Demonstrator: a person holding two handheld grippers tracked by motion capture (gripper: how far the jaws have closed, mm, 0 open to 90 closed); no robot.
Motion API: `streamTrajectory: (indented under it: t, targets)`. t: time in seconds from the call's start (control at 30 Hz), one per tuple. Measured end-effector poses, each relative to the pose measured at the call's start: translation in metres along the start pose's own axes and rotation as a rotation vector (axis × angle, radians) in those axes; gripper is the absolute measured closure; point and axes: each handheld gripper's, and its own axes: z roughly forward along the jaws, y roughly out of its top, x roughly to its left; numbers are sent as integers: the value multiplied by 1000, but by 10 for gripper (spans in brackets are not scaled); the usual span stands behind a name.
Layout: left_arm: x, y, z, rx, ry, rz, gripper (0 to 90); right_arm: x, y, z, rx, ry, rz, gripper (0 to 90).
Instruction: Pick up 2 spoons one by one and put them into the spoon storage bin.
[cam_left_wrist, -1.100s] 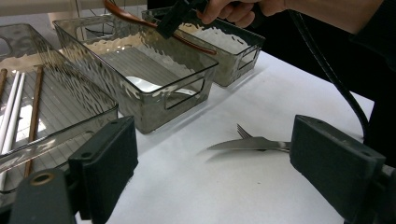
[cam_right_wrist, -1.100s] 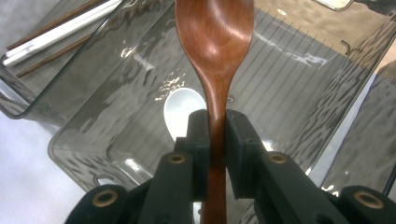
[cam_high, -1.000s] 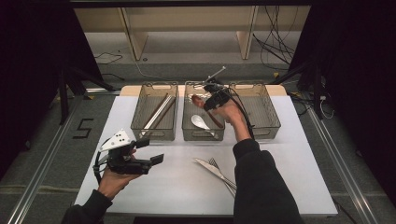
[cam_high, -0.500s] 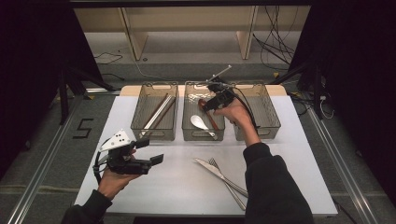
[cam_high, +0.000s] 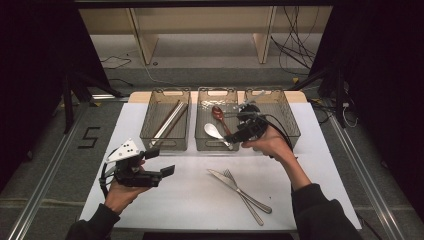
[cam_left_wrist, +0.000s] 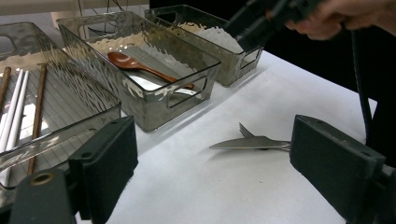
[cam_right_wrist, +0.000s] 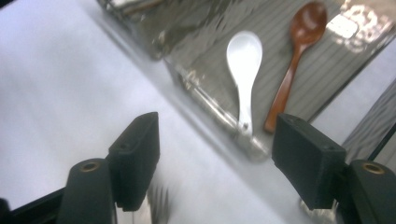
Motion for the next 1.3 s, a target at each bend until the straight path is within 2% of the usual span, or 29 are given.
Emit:
streamTrajectory:
  t: [0.3, 0.63, 1.1, 1.3]
  targets:
    - [1, -1, 1, 10, 2, -1, 145, 16, -37, -2, 21, 14, -23, 322]
    - [1, 0, 0, 12, 2, 5, 145, 29, -66, 7, 100, 27, -55, 324]
    - [0, 0, 0, 10, 4, 10, 145, 37, -83, 10, 142, 25, -70, 316]
    - [0, 1, 0, 8, 3, 9, 145, 43, -89, 16, 177, 35, -80, 327]
